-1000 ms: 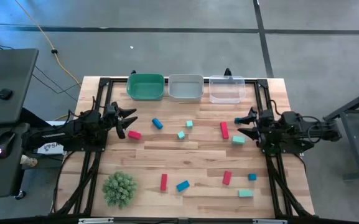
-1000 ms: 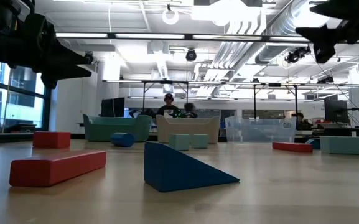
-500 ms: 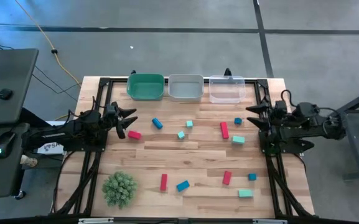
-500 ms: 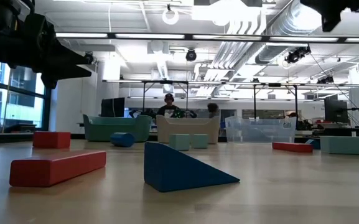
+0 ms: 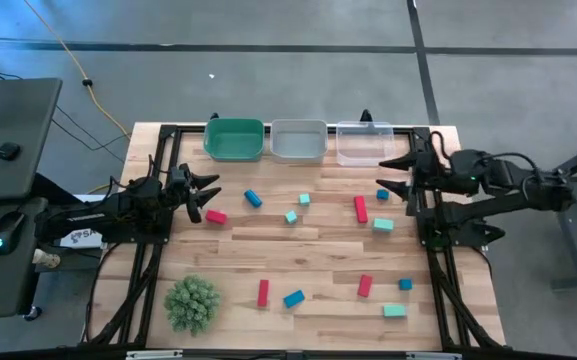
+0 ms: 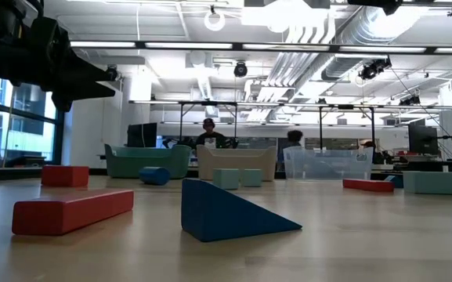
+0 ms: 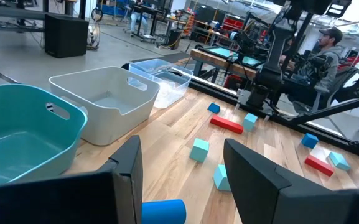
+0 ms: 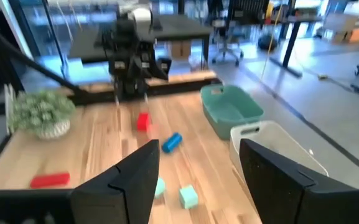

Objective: Sort & place blocks by color
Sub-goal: Put the light blue block into the transparent bin

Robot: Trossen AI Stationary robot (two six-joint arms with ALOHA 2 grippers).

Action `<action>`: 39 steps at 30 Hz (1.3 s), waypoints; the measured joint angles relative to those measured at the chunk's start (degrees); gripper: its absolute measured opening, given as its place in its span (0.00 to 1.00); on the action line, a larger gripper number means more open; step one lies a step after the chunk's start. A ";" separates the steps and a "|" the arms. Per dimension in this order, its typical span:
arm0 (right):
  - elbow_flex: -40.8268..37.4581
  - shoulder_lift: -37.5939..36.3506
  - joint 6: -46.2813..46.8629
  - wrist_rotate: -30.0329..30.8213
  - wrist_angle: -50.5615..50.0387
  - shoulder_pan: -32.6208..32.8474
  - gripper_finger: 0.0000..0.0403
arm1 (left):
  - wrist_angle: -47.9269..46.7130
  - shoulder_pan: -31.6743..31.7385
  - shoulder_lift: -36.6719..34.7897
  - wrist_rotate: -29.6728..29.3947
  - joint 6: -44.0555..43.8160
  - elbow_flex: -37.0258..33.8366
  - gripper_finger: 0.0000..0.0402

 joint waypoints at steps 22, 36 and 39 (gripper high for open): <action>22.95 30.20 -4.72 1.79 -8.26 -2.92 0.53 | -0.01 0.00 0.01 0.00 0.02 0.01 0.37; 33.61 40.61 -0.01 3.88 -20.65 -3.24 0.53 | 0.00 0.00 0.02 0.00 0.02 0.02 0.37; 35.09 42.82 1.66 2.21 -23.12 -4.03 0.53 | 0.00 0.00 0.02 0.00 0.02 0.00 0.37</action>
